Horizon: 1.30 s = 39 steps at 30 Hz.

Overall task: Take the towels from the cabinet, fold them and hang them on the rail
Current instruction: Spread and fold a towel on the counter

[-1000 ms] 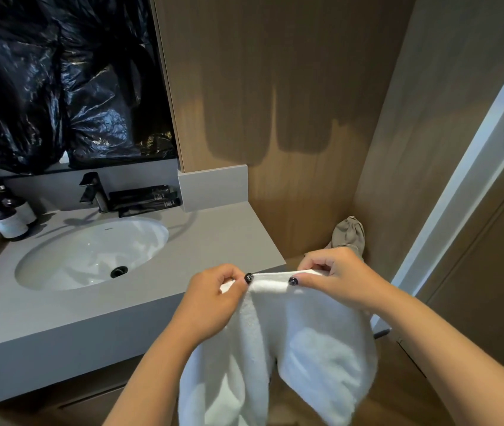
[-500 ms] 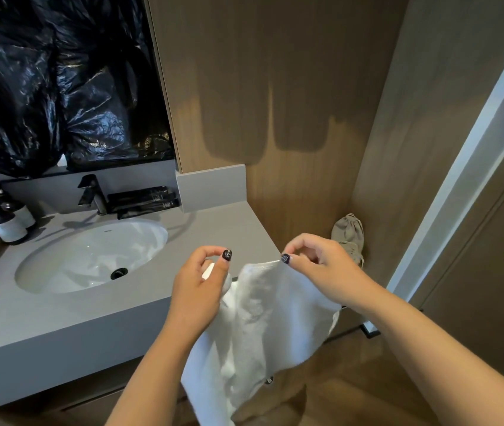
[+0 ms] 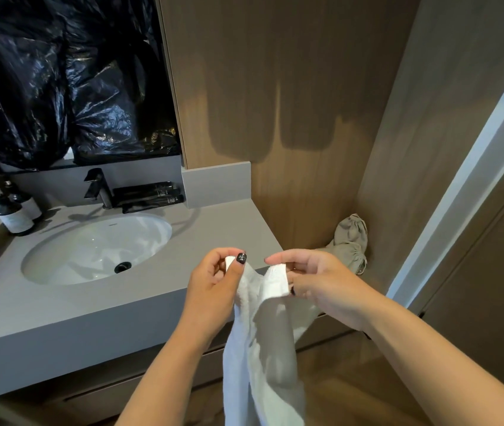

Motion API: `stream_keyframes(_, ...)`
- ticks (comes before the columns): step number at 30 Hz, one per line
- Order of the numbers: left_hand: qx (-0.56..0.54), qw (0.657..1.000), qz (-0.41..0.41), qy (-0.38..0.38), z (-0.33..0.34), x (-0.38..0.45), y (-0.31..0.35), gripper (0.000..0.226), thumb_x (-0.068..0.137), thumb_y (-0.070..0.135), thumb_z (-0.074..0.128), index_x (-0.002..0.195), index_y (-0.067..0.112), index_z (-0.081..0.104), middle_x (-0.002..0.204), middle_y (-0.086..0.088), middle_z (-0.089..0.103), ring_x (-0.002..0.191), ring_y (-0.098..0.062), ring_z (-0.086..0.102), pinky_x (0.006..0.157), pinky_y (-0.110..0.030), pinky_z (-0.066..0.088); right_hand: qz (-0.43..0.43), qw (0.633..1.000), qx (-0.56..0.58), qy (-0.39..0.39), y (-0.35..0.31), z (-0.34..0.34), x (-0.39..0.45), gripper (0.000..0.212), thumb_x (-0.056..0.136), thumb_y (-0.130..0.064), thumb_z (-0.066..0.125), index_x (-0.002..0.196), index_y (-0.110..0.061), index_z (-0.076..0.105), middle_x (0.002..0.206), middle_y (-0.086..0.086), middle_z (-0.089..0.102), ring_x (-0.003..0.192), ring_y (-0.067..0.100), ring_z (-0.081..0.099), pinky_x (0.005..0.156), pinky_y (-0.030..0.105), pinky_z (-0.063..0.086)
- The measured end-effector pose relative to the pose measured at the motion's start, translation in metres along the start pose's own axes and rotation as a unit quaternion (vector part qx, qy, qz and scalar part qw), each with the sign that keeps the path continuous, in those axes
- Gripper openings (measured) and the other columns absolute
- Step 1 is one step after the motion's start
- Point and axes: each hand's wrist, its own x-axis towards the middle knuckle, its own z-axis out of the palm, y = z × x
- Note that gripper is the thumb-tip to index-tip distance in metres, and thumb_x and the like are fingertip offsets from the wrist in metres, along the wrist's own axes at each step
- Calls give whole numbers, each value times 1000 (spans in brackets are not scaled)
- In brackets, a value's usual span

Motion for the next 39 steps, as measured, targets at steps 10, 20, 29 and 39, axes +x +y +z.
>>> stream_keyframes(10, -17, 998, -10, -62, 2, -2, 12, 33, 95, -3, 54, 111, 22, 68, 101, -12, 68, 80, -1, 64, 71, -12, 51, -156, 948, -260, 95, 7, 4, 4, 5, 83, -20, 78, 78, -20, 74, 77, -6, 58, 70, 4, 53, 64, 17, 42)
stream_keyframes(20, -40, 998, -12, -49, 2, 1, 13, 31, 89, -4, 64, 103, 22, 74, 95, 2, 75, 90, -14, 70, 78, -18, 55, -233, 946, -201, 104, 3, 8, 11, 15, 92, -18, 67, 82, -30, 64, 89, -14, 55, 91, 8, 53, 82, 20, 43)
stream_keyframes(29, -79, 996, 10, -45, 6, -1, 13, 24, 86, -6, 67, 99, 12, 58, 84, 1, 71, 80, -13, 67, 72, -19, 54, -239, 956, -81, 149, 14, 20, 20, 8, 91, -14, 68, 85, -10, 65, 78, -5, 61, 73, 5, 54, 69, 18, 43)
stream_keyframes(39, -85, 995, 48, -36, 6, -1, 12, 24, 87, -8, 65, 87, 7, 46, 88, -8, 72, 82, -19, 68, 73, -27, 56, -207, 966, -27, 152, 20, 23, 21, 16, 90, -25, 67, 105, -20, 66, 84, -16, 61, 84, 5, 58, 78, 23, 49)
